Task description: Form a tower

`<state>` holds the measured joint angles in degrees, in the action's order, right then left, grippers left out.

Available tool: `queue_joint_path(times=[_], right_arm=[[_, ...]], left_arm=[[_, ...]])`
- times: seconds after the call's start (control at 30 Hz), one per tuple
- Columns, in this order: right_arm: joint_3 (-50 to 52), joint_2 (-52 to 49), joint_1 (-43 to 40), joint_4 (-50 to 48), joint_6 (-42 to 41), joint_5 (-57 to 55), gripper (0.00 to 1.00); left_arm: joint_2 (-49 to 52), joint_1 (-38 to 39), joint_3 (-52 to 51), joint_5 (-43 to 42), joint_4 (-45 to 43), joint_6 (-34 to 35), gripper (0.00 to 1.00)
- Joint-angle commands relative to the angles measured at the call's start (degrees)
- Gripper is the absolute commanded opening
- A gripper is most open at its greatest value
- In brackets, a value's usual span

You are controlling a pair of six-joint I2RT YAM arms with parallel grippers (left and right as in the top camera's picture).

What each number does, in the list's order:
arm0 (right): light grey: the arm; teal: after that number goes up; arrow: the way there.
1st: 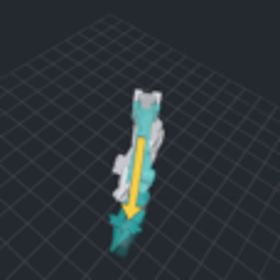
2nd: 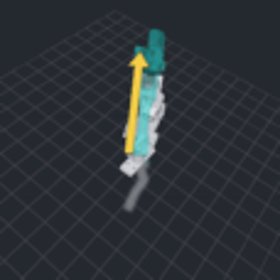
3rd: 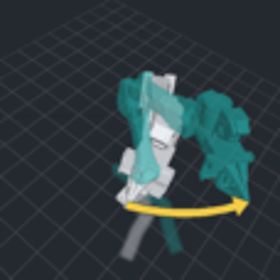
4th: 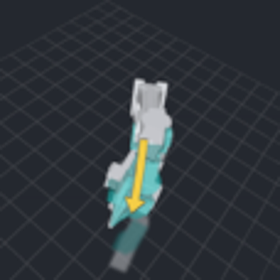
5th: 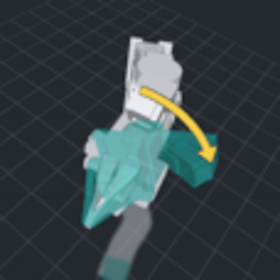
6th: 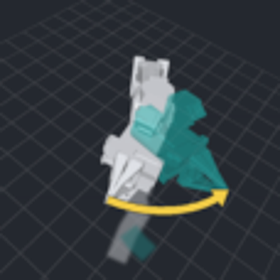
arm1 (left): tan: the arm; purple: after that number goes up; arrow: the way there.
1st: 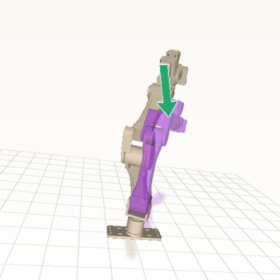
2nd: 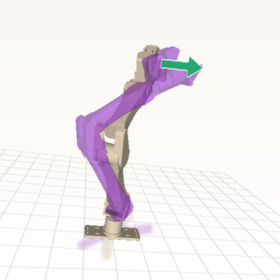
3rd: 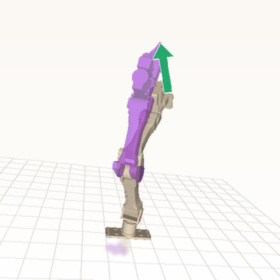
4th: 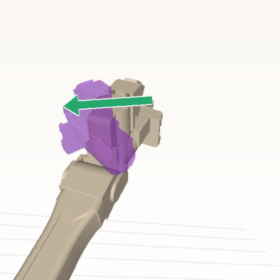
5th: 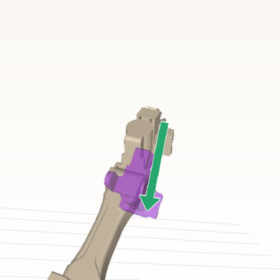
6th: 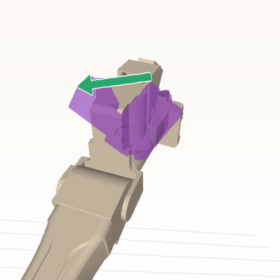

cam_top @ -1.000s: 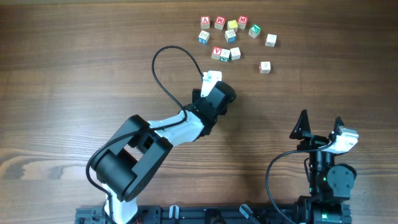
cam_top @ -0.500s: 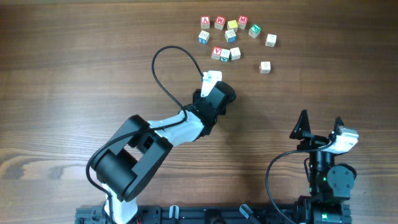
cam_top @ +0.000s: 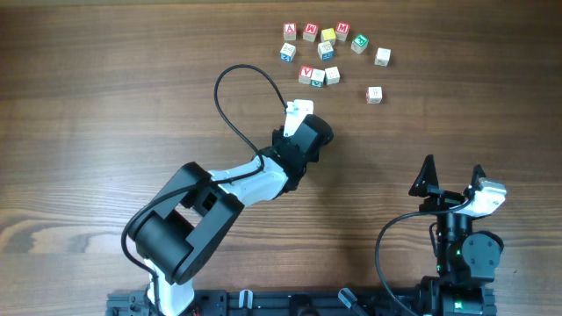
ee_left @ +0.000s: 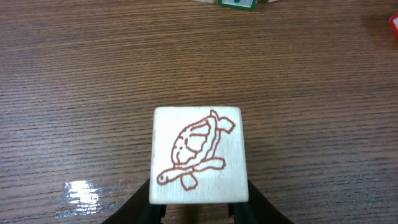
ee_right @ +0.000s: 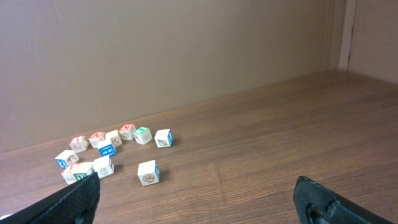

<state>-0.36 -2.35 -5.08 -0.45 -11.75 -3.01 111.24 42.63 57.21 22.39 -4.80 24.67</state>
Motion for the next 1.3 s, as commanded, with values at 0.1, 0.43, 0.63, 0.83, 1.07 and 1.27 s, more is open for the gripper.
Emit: queue_joint_path(times=[0.1,0.43,0.63,0.83,1.07,1.27], right_arm=[[0.04,0.24,-0.24,-0.17,-0.39,0.57,1.00],[0.04,0.24,-0.24,-0.15,-0.42,0.57,1.00],[0.04,0.24,-0.24,-0.17,-0.42,0.57,1.00],[0.04,0.24,-0.24,-0.17,-0.39,0.57,1.00],[0.04,0.24,-0.24,-0.17,-0.42,0.57,1.00],[0.04,0.24,-0.24,-0.17,-0.44,0.57,1.00]], left_arm=[[1.09,-0.17,-0.66,-0.09,-0.20,-0.28,0.30],[1.07,-0.17,-0.66,-0.07,-0.20,-0.28,0.41],[1.07,-0.17,-0.66,-0.07,-0.20,-0.28,0.50],[1.07,-0.15,-0.66,-0.07,-0.20,-0.26,0.61],[0.20,-0.15,-0.66,-0.09,0.13,-0.26,0.88],[-11.96,0.00,-0.66,-0.57,7.89,0.17,1.00]])
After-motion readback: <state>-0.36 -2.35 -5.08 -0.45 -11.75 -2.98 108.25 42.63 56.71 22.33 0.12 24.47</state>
